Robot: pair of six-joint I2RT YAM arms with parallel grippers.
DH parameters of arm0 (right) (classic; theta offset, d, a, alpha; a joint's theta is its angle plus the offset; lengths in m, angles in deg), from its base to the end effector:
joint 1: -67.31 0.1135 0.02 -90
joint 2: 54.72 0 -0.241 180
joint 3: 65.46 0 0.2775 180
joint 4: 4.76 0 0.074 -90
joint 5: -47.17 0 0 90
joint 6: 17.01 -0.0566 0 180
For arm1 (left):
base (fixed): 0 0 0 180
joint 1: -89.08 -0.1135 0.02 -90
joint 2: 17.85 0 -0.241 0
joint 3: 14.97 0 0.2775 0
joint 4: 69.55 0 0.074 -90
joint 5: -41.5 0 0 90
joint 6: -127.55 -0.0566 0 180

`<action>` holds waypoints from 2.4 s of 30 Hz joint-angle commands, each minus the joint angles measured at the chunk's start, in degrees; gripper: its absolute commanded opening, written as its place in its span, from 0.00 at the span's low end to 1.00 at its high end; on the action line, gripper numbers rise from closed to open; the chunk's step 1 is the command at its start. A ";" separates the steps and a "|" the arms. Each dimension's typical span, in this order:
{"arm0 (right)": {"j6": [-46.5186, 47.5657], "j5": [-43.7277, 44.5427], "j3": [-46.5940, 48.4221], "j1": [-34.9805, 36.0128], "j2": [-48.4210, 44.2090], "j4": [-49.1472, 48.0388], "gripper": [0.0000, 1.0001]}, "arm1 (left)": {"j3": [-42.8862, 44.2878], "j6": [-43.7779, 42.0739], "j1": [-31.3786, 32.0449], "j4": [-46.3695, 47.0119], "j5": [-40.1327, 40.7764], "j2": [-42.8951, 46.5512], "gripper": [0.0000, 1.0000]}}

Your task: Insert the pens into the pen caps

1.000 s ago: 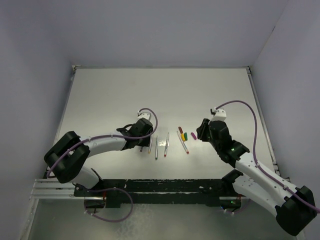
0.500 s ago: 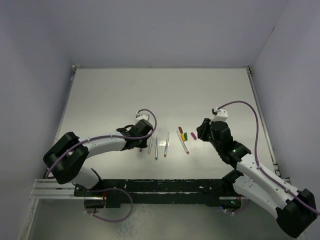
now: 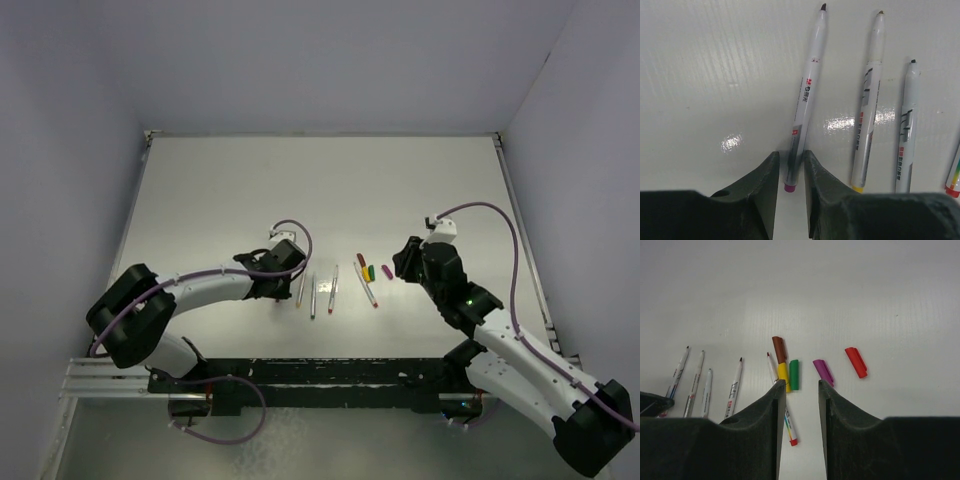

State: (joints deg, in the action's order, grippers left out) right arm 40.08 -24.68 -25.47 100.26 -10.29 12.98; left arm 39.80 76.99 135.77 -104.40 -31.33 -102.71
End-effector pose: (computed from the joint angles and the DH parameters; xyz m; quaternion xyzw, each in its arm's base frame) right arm 0.2134 0.1173 0.2125 0.0877 0.8196 0.1896 0.5336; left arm 0.2130 -0.2016 0.0984 0.0287 0.9654 -0.0400 0.2562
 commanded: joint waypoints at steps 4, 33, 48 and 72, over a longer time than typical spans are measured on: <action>-0.74 -1.01 -0.06 0.00 -0.91 -1.26 0.35 | 2.34 0.45 0.42 -3.96 2.00 -5.25 0.30; -0.69 -0.24 1.43 0.01 -1.06 4.24 0.36 | 3.28 1.05 0.52 -5.57 0.20 -11.49 0.00; 4.18 -3.84 6.60 0.01 13.04 6.92 0.39 | 3.16 0.14 0.59 -7.66 -0.47 5.70 0.00; 5.56 -1.91 17.86 -0.08 35.75 8.67 0.37 | 1.56 -1.05 0.59 -12.91 -9.96 23.43 0.00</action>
State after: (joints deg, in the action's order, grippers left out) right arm 44.50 -28.55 -11.33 100.24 23.41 21.20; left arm 42.33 76.90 136.36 -118.57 -39.24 -80.83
